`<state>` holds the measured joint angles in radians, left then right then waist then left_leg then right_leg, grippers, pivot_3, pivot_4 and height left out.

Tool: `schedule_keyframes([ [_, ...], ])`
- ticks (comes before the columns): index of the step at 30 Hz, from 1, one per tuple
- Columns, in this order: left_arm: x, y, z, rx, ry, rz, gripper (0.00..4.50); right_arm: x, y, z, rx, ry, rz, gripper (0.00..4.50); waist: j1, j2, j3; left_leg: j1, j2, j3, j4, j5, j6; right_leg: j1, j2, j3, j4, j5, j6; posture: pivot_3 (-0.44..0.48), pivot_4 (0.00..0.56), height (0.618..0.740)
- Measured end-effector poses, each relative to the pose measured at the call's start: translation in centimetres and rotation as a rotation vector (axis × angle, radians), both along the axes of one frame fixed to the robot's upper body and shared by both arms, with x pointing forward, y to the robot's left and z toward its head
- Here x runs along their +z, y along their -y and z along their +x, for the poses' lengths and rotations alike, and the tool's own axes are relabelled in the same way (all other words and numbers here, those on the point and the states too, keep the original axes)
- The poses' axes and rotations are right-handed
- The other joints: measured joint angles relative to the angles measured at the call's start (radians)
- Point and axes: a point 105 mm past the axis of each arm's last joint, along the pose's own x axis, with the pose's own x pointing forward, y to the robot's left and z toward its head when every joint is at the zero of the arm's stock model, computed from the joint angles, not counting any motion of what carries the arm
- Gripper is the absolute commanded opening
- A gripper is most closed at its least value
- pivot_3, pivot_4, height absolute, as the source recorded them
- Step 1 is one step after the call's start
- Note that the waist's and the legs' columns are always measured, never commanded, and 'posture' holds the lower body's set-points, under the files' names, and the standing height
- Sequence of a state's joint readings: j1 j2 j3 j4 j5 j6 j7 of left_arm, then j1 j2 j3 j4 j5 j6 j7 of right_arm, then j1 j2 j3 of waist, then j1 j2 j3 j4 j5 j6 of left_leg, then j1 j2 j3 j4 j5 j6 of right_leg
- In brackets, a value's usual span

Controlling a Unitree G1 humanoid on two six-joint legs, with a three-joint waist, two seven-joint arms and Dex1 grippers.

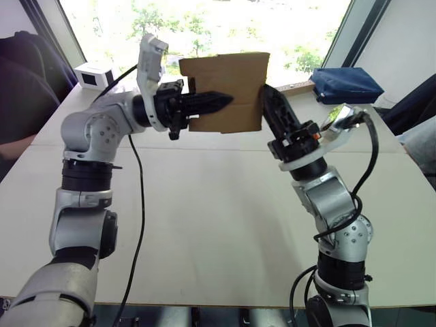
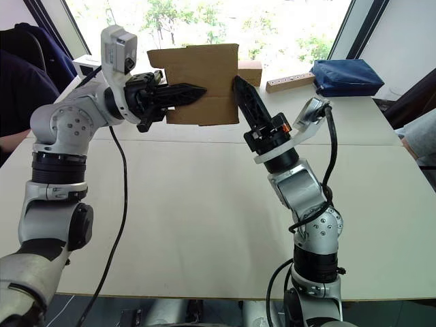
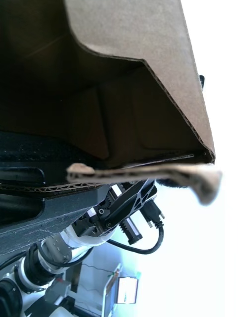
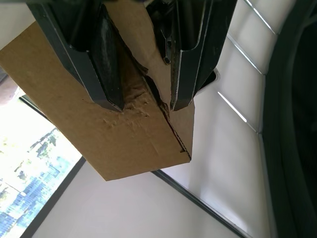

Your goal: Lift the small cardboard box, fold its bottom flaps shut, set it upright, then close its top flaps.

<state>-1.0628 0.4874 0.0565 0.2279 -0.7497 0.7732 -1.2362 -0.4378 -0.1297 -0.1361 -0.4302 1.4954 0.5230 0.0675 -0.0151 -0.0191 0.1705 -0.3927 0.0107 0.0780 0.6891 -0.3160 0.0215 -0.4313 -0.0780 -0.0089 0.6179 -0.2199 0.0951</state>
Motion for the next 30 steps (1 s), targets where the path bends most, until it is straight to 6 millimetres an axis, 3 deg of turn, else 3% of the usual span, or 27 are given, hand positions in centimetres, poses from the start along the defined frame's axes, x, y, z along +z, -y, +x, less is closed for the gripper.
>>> schedule_keyframes([
  [5,0.0,0.0,0.0,-0.002,-0.003,0.000,0.00,-0.1,0.2,-0.1,-0.001,0.012,-0.030,1.45,0.000,0.000,0.000,0.000,0.000,0.000,0.000,0.000,0.000,0.000,0.000,0.000,0.000,0.000,0.000,0.000,0.150,0.740],
  [11,0.4,-0.3,-0.2,-0.014,-0.018,-0.024,0.00,-0.3,3.5,-0.4,-0.041,0.016,-0.046,1.45,0.002,0.000,0.000,0.000,0.000,0.000,0.000,0.000,0.000,0.000,-0.001,0.000,-0.001,0.000,0.000,0.000,0.150,0.740],
  [14,0.5,-0.4,-0.2,-0.014,-0.019,-0.029,0.00,-0.1,4.4,-0.6,-0.048,0.022,-0.017,0.82,-0.001,0.000,0.000,0.000,0.000,0.000,0.000,0.000,0.000,0.000,0.000,0.000,0.000,0.000,0.000,0.000,0.150,0.740],
  [15,0.5,-0.4,-0.2,-0.014,-0.019,-0.031,0.00,-0.2,4.7,-0.6,-0.060,0.014,-0.010,0.27,-0.001,0.000,0.000,0.000,0.001,0.000,0.000,0.000,0.000,0.000,0.000,0.000,0.000,0.000,0.000,0.000,0.150,0.740],
  [16,0.5,-0.4,-0.2,-0.014,-0.019,-0.032,0.00,-0.3,4.8,-0.6,-0.063,0.012,-0.008,0.02,-0.001,0.000,0.000,0.000,0.001,0.000,0.000,0.000,0.000,0.000,0.000,0.000,0.000,0.000,0.000,0.000,0.150,0.740],
  [19,0.6,-0.5,-0.2,-0.012,-0.018,-0.038,0.00,-0.4,5.1,-0.4,-0.082,0.010,-0.004,0.02,0.000,0.000,0.000,0.000,0.000,0.000,0.000,0.000,0.000,0.000,0.000,0.000,0.000,0.000,0.000,0.000,0.150,0.740],
  [23,0.6,-0.5,-0.2,-0.013,-0.019,-0.038,0.00,-0.8,4.9,0.1,-0.107,0.000,-0.038,0.02,0.001,0.000,0.000,0.000,0.000,0.000,0.000,0.000,0.000,0.000,0.000,0.000,0.000,0.000,0.000,0.000,0.150,0.740],
  [30,0.5,-0.2,-0.4,-0.029,-0.031,-0.037,0.00,-0.8,1.7,-0.1,-0.014,0.042,-0.140,0.02,0.001,0.000,0.000,0.000,0.000,0.000,0.000,0.000,0.000,0.000,0.000,0.000,0.000,0.000,0.000,0.000,0.150,0.740],
])
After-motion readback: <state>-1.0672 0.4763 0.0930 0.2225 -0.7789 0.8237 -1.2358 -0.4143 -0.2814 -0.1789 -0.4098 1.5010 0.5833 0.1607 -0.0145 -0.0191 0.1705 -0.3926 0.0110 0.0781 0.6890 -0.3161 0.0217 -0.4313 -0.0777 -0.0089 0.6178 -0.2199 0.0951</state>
